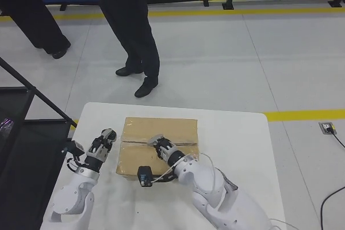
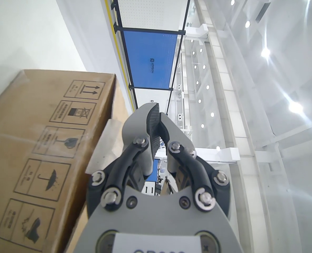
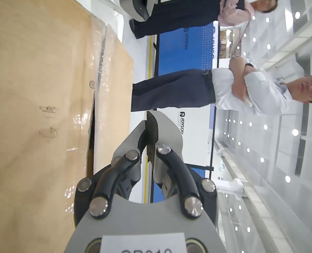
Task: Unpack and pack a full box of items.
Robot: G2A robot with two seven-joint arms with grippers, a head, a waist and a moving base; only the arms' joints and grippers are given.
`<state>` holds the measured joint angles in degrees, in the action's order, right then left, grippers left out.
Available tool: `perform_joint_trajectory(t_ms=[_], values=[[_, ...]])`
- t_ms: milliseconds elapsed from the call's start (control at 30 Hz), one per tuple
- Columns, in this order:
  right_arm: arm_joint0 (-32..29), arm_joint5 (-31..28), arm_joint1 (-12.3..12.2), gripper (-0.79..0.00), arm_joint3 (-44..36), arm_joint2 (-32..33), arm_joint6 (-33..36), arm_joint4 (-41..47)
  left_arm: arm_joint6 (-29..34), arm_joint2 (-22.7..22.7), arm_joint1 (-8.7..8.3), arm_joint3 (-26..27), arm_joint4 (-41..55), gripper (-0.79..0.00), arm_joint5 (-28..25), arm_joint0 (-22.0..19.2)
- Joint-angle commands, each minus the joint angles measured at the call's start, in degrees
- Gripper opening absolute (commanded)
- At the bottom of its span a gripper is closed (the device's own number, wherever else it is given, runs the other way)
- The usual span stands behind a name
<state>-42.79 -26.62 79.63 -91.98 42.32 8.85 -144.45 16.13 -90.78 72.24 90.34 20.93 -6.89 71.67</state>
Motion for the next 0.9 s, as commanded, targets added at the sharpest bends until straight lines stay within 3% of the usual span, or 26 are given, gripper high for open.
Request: perform_joint_trajectory(t_ms=[0, 200, 333, 600, 867], values=[[3.2, -1.1, 1.1, -0.785, 3.9, -1.0, 3.3, 0.7, 0.0, -0.7, -0.05, -0.2, 0.6, -0.785, -0.4, 0.6], [3.2, -1.1, 1.1, -0.785, 3.9, -1.0, 3.3, 0.7, -0.4, -2.4, -0.10, -0.2, 2.8, -0.785, -1.6, 2.4], [4.4, -2.7, 1.5, -0.785, 6.5, -2.1, -1.5, 1.0, -0.4, -2.7, -0.11, -0.2, 3.4, -0.785, -1.8, 2.9], [13.5, -1.7, 5.7, -0.785, 16.5, -8.9, -7.9, 2.0, -0.4, -2.5, -0.07, -0.3, 3.6, -0.785, -2.1, 3.4], [19.9, -2.5, 10.0, -0.785, 26.3, -13.3, -9.7, 3.2, -0.2, -2.6, -0.09, -0.8, 3.7, -0.785, -2.1, 3.4]])
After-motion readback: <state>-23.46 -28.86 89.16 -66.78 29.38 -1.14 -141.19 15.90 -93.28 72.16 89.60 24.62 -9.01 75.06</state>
